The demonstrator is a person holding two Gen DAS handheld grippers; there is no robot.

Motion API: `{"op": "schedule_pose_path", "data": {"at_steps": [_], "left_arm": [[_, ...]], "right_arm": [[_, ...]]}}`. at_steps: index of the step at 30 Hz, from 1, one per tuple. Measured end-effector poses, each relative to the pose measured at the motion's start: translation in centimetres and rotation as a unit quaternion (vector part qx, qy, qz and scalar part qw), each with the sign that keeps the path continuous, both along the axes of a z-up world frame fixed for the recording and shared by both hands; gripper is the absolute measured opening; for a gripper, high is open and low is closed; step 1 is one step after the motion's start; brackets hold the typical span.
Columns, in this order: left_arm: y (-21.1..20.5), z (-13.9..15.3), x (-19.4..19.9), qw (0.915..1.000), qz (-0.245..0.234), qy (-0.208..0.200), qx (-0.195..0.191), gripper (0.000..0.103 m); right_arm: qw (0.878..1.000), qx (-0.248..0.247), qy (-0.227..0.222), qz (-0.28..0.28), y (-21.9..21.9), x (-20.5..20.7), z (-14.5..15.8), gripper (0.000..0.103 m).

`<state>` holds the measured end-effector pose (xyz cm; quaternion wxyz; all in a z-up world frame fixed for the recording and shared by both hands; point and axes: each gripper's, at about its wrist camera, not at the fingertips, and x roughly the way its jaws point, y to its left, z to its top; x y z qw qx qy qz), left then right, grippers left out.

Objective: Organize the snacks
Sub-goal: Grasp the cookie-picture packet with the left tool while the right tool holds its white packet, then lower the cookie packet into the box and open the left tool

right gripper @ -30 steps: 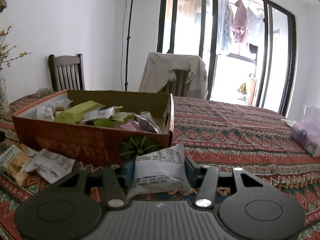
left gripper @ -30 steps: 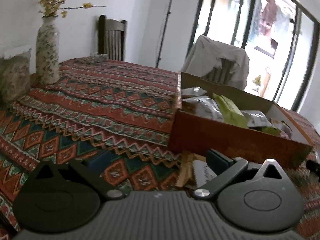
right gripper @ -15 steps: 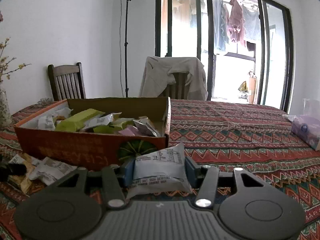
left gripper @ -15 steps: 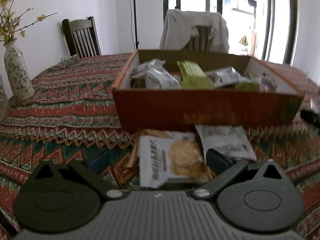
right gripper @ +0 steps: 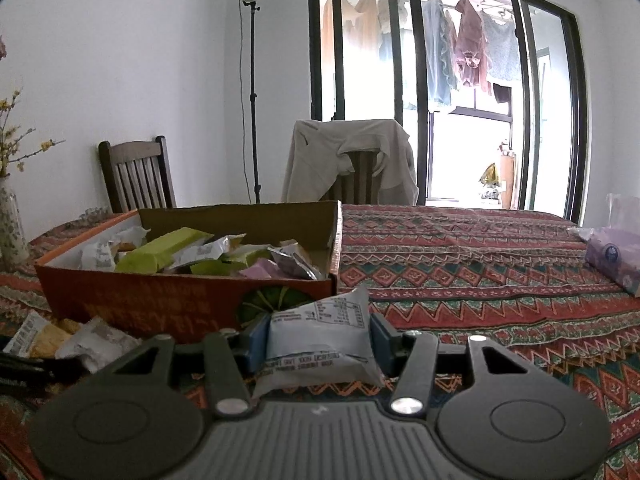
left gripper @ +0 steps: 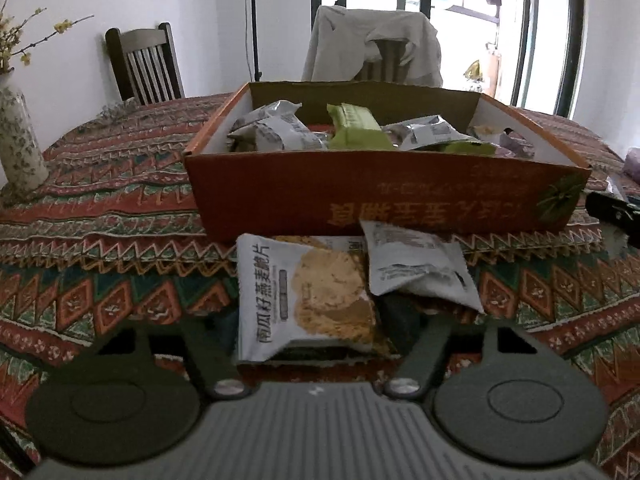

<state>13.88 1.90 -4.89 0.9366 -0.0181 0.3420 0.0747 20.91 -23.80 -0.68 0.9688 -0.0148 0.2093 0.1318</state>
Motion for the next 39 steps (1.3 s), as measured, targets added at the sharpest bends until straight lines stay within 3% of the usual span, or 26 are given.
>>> {"op": "schedule_pose_path", "data": {"at_steps": [8,15,24,37,38,39], "left_arm": [[0.6,0.5,-1.7,0.9997,0.014,-0.021,0.001,0.067],[1.0,2.3,-3.4,0.9977,0.023,-0.061,0.020,0.067],[2.0,4.7,-4.6,0.9940,0.035,-0.103,0.012,0.067],[1.3,7.9,-2.8,0.9885,0.010,-0.151,0.004,0.067],[1.2,8.2,-2.5,0.9879,0.008,-0.155,0.004,0.067],[1.1,8.5,-2.2,0.9874,0.007,-0.158,0.005,0.059]], "right_arm": [[1.000,0.001,-0.003,0.000,0.1,-0.1,0.1,0.052],[1.000,0.001,-0.010,-0.001,0.1,-0.2,0.1,0.052],[1.000,0.002,-0.030,-0.007,0.1,-0.9,0.3,0.052],[0.995,0.014,-0.095,-0.014,0.0,-3.0,2.7,0.052],[0.995,0.014,-0.098,-0.010,0.4,-2.9,3.0,0.052],[0.995,0.013,-0.102,-0.006,0.7,-2.9,3.4,0.052]]}}
